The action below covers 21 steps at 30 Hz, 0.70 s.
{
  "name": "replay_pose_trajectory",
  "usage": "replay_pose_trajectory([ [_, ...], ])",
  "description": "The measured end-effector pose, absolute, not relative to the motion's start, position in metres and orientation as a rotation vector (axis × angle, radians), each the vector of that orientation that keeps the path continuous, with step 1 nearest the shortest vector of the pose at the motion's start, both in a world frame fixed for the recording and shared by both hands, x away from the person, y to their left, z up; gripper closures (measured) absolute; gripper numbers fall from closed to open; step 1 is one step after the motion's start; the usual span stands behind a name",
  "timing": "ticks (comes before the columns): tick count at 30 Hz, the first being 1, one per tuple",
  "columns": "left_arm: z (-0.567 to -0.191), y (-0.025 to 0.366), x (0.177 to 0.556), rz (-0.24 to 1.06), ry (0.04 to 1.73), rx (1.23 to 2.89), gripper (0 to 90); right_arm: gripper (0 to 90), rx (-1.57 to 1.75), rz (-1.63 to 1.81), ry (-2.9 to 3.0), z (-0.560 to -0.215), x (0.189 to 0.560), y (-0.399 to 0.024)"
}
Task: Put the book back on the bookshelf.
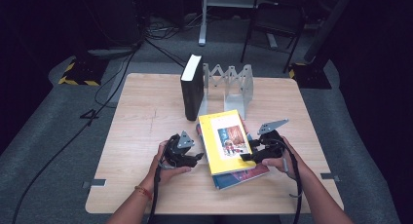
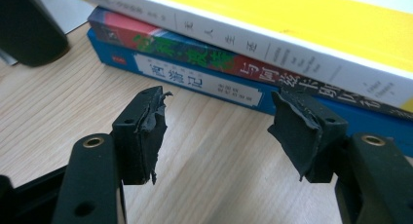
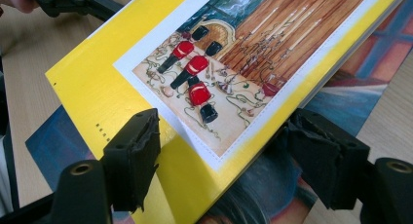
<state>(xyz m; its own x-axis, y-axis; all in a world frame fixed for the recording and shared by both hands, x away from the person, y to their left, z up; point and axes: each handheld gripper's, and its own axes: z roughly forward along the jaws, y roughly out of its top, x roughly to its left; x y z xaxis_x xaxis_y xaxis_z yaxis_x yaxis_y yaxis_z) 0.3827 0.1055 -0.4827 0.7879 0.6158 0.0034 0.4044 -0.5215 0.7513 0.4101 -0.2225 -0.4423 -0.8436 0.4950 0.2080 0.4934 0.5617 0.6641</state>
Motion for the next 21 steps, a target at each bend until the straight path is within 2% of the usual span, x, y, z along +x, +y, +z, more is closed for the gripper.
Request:
replay_pose_trajectory([
  [12, -0.486, 0.113, 0.414, 0.341, 0.796, 2.145, 38.6, 37.5, 0.789, 1.23, 2.714, -0.442, 0.407, -0.22],
  [17, -0.487, 0.114, 0.416, 0.333, 0.806, 2.131, 42.0, 38.9, 0.74, 1.252, 2.701, -0.441, 0.405, -0.217],
  [21, -0.486, 0.114, 0.416, 0.333, 0.81, 2.133, 42.0, 44.5, 0.696, 1.33, 2.672, -0.436, 0.404, -0.215],
])
